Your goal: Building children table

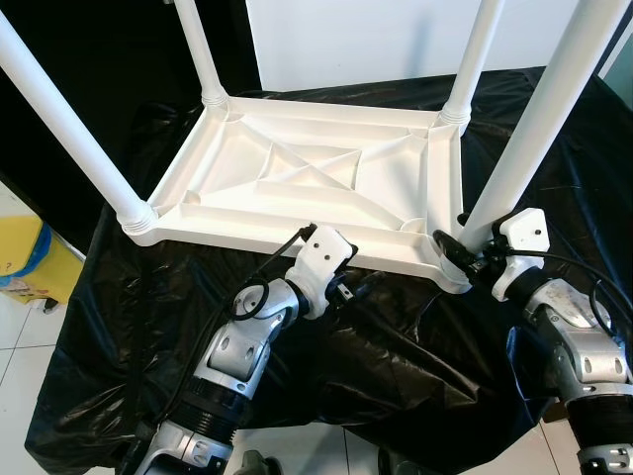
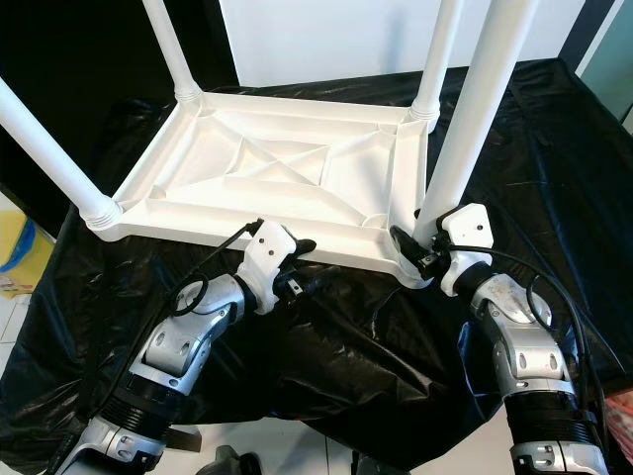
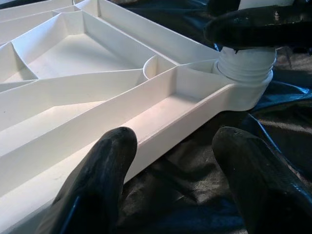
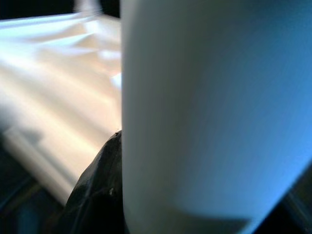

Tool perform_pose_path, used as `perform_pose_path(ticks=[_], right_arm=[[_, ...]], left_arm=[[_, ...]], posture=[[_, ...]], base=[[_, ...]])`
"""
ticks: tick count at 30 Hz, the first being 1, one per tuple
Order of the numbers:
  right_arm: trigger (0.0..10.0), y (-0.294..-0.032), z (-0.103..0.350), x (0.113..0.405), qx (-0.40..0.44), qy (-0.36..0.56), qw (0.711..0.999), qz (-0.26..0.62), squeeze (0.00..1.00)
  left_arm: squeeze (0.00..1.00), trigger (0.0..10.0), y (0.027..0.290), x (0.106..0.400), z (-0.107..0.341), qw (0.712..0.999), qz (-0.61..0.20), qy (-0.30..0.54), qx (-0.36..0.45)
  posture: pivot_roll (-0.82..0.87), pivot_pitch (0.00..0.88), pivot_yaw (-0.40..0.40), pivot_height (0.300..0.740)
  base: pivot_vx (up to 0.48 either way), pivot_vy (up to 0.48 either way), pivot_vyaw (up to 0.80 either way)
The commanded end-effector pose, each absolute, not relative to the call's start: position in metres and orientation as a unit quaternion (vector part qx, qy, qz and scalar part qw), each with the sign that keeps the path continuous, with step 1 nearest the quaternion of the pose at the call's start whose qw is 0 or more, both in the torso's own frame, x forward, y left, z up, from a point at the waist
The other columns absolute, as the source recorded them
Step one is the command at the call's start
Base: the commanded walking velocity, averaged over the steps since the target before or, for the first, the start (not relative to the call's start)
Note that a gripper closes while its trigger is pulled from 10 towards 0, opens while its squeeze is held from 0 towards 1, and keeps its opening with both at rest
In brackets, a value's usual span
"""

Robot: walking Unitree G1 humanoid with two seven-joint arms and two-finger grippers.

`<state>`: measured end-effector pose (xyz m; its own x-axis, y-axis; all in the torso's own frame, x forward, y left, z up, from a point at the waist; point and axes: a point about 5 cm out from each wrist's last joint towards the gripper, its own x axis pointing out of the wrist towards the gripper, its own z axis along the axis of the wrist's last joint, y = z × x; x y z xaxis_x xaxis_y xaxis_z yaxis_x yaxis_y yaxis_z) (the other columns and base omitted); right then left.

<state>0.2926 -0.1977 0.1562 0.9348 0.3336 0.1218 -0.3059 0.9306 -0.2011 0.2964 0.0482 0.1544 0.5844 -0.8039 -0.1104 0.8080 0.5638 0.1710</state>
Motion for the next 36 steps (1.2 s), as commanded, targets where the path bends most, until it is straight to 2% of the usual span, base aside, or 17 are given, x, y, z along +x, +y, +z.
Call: perform_pose_path(ticks=[1,6,10,13,17,22,32,33,36], right_arm=[[10.0,-0.196,0.143,0.290,-0.090,-0.044,0.985,0.140,0.00],[10.0,-0.178,0.137,0.283,-0.042,-0.046,0.998,0.028,0.00],[10.0,-0.168,0.133,0.280,-0.026,-0.041,0.999,-0.020,0.00],[10.0,-0.168,0.133,0.280,-0.026,-0.041,0.999,-0.020,0.00],[10.0,-0.151,0.131,0.278,-0.007,-0.037,0.998,-0.046,0.00],[10.0,-0.145,0.133,0.277,0.000,-0.038,0.998,-0.051,0.00],[10.0,-0.143,0.136,0.276,-0.004,-0.034,0.997,-0.063,0.00],[10.0,-0.142,0.137,0.277,-0.004,-0.034,0.997,-0.062,1.00],[10.0,-0.141,0.138,0.277,-0.003,-0.037,0.997,-0.061,1.00]], left_arm=[[0.00,10.0,0.050,0.299,0.151,0.895,-0.434,0.019,0.098],[0.00,10.0,0.049,0.301,0.151,0.897,-0.433,0.020,0.091],[0.00,10.0,0.047,0.303,0.152,0.897,-0.431,0.019,0.089],[0.00,10.0,0.047,0.303,0.152,0.897,-0.431,0.019,0.089],[0.00,10.0,0.046,0.306,0.153,0.901,-0.424,0.017,0.086],[0.00,10.0,0.047,0.308,0.154,0.905,-0.417,0.016,0.085],[0.00,10.0,0.049,0.310,0.155,0.909,-0.409,0.016,0.084],[0.00,10.0,0.050,0.311,0.155,0.910,-0.407,0.015,0.083],[0.00,10.0,0.050,0.312,0.155,0.910,-0.405,0.015,0.083]], posture=[[-0.18,0.145,0.046,0.740],[-0.20,0.140,0.066,0.740],[-0.21,0.129,0.072,0.740],[-0.21,0.129,0.072,0.740],[-0.21,0.107,0.078,0.740],[-0.20,0.099,0.073,0.740],[-0.20,0.110,0.062,0.740],[-0.20,0.114,0.062,0.740],[-0.20,0.114,0.062,0.740]], base=[[0.000,0.000,0.00],[0.000,0.000,0.00],[0.000,0.000,0.00],[0.000,0.000,0.00],[0.000,0.000,0.00],[0.000,0.000,0.00],[0.000,0.000,0.00],[0.000,0.000,0.00],[0.000,0.000,0.00]])
